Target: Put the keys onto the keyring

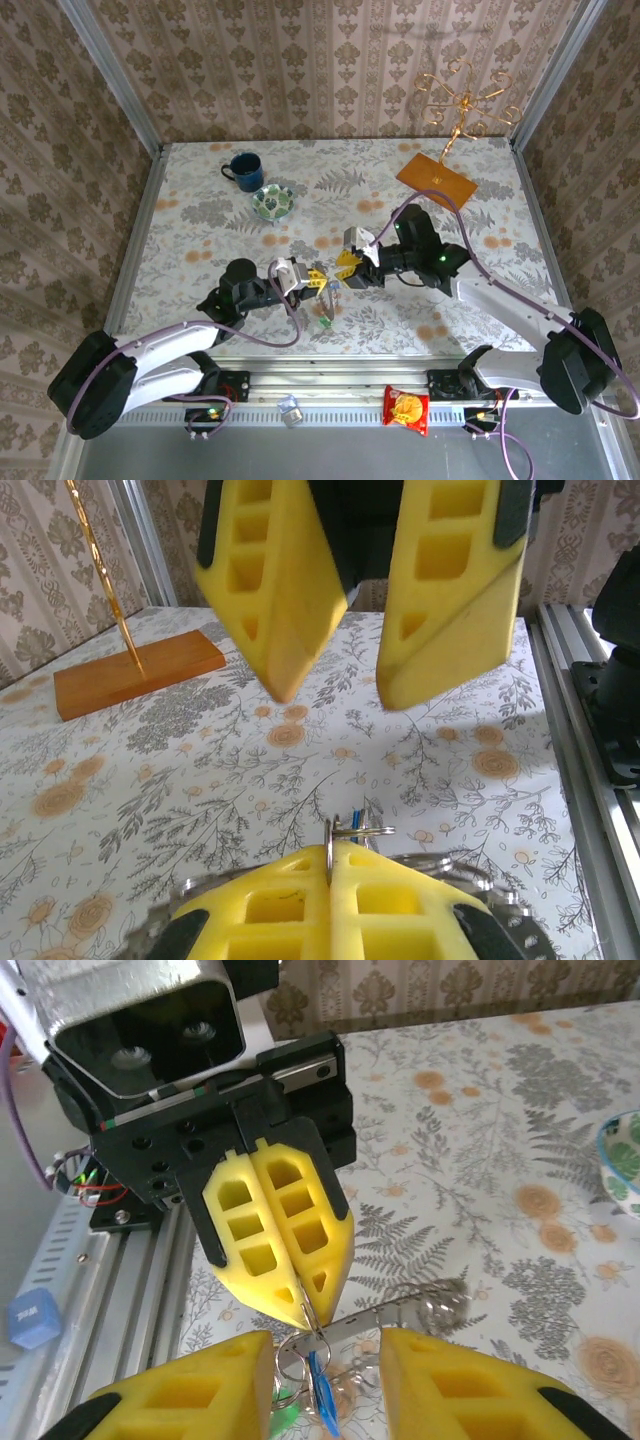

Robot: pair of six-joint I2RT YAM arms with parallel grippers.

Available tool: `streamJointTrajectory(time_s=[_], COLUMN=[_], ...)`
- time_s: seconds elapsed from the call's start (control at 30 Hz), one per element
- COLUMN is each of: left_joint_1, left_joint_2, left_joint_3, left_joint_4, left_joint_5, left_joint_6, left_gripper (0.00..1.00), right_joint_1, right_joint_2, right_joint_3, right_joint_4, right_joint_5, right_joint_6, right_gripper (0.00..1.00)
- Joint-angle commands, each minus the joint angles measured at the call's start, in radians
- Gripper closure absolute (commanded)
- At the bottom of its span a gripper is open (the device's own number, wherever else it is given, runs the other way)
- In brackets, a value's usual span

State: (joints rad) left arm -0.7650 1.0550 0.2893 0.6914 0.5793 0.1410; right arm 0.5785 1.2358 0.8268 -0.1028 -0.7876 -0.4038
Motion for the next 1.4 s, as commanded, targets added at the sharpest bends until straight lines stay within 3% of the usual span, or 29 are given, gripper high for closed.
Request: streamJointTrajectory(time_s=[0.0,0.33,0.57,0.63,0.8,0.87,1.03,1.17,1.37], left_joint_1=[0.0,0.0,0.0,0.0,0.001,0.0,0.0,-0.006,-0.01], left_joint_2=[0.005,0.023,0.034,0.034,0.046,0.047,0.024,0.007,0.002], left_joint_3=[-0.006,-0.001,-0.001,0.001,-0.001,-0.001,0.011,0.06,0.099], left_joint_4=[0.078,0.103,0.126,0.129,0.147,0.139,0.03,-0.141,-0.244], left_joint_5=[0.034,0.057,0.088,0.094,0.1,0.087,0.01,-0.014,-0.027], left_joint_6=[0.023,0.014,0.002,0.002,-0.006,-0.004,0.018,0.072,0.105], left_gripper=[1.0,1.0,1.0,1.0,1.0,1.0,0.87,0.85,0.85], right_joint_1=[0.002,0.032,0.047,0.05,0.06,0.062,0.078,0.104,0.145], right_joint_2=[0.044,0.107,0.139,0.148,0.178,0.181,0.183,0.194,0.211], right_joint_3=[0.035,0.058,0.077,0.085,0.11,0.127,0.174,0.213,0.268], right_joint_4=[-0.011,-0.036,-0.075,-0.1,-0.157,-0.199,-0.301,-0.377,-0.459], right_joint_5=[-0.073,-0.04,-0.039,-0.043,-0.055,-0.044,0.011,0.066,0.119], right_joint_6=[-0.002,-0.045,-0.078,-0.093,-0.135,-0.167,-0.235,-0.28,-0.32], right_gripper=[0.66,0.68,0.75,0.79,1.0,1.0,1.0,1.0,1.0])
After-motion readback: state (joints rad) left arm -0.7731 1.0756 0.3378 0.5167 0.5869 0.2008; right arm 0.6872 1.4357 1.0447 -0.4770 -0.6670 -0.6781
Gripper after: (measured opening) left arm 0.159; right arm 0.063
